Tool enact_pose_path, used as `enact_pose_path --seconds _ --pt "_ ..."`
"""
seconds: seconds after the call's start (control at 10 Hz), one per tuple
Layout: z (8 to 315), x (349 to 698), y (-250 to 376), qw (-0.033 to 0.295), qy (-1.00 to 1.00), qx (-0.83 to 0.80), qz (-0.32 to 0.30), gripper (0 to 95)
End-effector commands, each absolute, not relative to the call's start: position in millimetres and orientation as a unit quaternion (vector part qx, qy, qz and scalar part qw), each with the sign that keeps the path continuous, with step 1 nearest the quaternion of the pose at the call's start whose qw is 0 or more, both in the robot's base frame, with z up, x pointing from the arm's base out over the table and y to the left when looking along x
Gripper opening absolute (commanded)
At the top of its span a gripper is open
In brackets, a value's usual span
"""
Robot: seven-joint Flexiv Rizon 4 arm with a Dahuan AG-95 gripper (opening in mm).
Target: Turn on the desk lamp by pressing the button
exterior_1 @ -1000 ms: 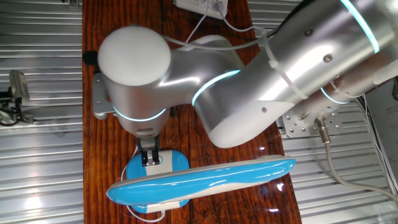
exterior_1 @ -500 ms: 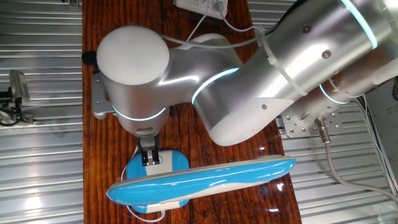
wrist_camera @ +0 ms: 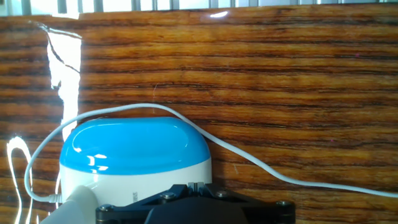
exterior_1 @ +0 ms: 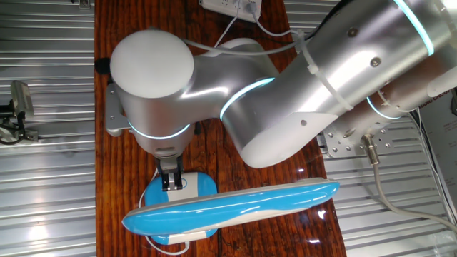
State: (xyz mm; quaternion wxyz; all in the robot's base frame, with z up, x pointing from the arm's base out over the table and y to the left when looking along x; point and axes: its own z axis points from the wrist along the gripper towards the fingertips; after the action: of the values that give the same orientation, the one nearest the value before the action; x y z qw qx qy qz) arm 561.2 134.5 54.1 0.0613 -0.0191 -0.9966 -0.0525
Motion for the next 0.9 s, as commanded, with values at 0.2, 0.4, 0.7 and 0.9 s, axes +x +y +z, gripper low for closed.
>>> enact_pose_path --seconds 0.2,0.4,0.7,0.9 --pt "59.4 554.2 139.5 0.065 -0.996 -0.035 -0.052 0.0" --pt "57.2 546.3 140.2 0.058 -0.996 -0.035 -0.053 0.0" --pt "52.3 540.1 142.1 0.050 -0.997 -0.036 -0.054 0.0" --pt "47.8 538.7 146.8 0.049 -0.997 -0.041 -0.053 0.0"
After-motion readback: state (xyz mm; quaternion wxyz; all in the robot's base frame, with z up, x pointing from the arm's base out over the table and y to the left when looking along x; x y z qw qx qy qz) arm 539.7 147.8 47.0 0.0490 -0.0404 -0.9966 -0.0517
